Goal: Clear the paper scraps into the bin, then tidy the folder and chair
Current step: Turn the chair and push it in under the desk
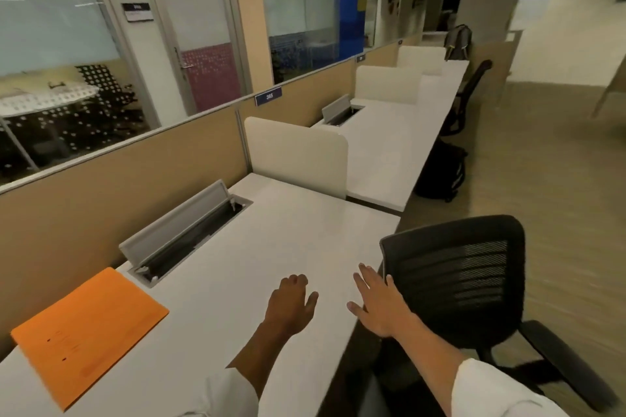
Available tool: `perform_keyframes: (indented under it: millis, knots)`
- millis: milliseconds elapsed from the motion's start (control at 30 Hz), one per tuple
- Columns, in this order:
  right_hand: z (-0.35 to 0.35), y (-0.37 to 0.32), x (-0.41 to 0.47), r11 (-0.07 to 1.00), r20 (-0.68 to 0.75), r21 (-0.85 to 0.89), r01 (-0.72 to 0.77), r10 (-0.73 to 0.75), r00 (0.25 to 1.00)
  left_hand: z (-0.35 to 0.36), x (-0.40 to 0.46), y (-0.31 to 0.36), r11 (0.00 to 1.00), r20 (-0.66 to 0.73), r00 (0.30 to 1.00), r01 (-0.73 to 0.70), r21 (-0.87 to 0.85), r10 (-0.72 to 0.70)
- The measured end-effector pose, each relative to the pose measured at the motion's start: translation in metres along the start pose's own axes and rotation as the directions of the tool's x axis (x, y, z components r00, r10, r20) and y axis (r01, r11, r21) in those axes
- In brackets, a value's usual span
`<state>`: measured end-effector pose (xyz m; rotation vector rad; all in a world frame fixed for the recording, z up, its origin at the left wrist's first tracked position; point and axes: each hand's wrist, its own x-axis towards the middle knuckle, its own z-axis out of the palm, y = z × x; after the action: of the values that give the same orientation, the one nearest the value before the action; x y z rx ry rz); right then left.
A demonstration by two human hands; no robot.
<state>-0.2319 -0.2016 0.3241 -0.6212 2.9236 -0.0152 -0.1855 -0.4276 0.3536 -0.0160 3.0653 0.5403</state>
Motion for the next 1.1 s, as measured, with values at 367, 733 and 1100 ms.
perform_keyframes:
  millis: [367, 733, 1100]
  knots:
    - [-0.013, 0.143, -0.102, 0.974, -0.071, 0.110, -0.200, 0.209, 0.975, 0.014, -0.003, 0.162, 0.985, 0.116, 0.979, -0.171, 0.029, 0.167]
    - [0.003, 0.200, -0.112, 0.939, -0.065, 0.195, -0.283, 0.300, 0.952, 0.026, 0.049, 0.205, 0.967, 0.165, 0.971, -0.199, 0.158, 0.173]
    - [-0.020, 0.226, -0.004, 0.885, -0.049, 0.294, -0.361, 0.391, 0.919, 0.052, 0.173, 0.201, 0.955, 0.353, 0.922, -0.235, 0.182, 0.160]
